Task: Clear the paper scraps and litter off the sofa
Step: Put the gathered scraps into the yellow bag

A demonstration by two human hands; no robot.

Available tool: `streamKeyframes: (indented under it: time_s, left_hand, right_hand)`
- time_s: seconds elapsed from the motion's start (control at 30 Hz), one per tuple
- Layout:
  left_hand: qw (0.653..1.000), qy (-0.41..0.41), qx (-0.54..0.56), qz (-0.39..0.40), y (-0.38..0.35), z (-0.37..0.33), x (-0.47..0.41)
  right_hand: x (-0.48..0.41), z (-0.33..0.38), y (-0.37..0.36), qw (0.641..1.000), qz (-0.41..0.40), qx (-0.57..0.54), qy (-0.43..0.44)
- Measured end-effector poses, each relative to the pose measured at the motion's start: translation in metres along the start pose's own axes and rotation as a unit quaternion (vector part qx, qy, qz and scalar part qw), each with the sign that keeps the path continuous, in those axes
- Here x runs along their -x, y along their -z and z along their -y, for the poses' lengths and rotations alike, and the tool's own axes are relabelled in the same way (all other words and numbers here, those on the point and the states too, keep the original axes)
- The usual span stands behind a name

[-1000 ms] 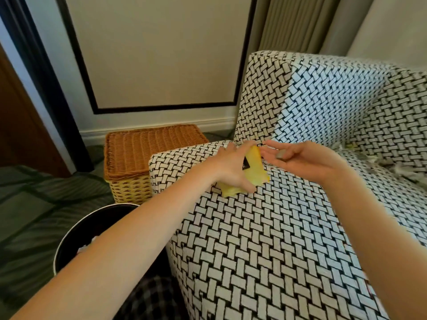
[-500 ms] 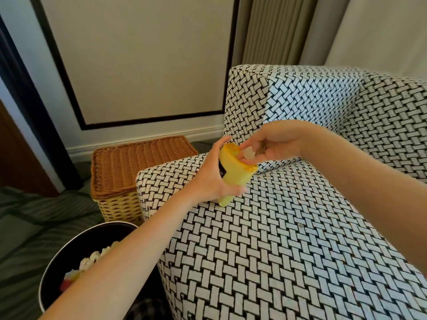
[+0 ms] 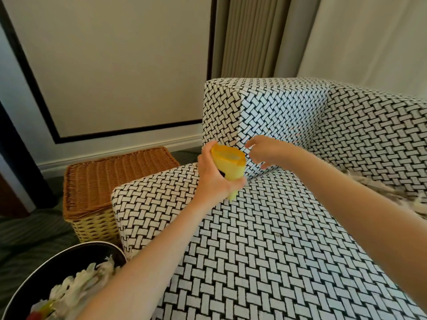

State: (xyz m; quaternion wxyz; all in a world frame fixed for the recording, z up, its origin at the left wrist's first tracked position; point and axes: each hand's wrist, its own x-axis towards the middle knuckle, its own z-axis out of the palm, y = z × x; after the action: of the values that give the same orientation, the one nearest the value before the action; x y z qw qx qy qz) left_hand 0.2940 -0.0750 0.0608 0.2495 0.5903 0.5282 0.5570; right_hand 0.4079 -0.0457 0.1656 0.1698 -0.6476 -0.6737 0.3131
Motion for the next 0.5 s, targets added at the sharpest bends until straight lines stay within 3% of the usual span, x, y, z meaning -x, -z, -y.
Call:
streamKeyframes:
  time_s: [0.1, 0.37, 0.43, 0.5]
  left_hand:
    - [1.0, 0.012, -0.013, 0.008, -0.018, 0.001, -0.002]
    - [0.998, 0.036, -0.005, 0.042, -0.02, 0.006, -0.01]
    - [0.995, 0.084, -0.032, 0.034, -0.023, -0.001, -0.01]
    - [0.984, 0.125, -0.128, 0.011, -0.027, -0.012, -0.004]
  right_hand:
    - [-0.006, -0.024, -0.008, 0.999, 0.048, -0.024, -0.004]
    - [-0.022, -0.059, -0.027, 0.975, 0.016, -0.221, 0.011]
    - [-0.023, -0.06, -0.025, 0.974, 0.006, -0.226, 0.028]
    - [-0.024, -0.069, -0.026, 0.975, -0.014, -0.22, 0.019]
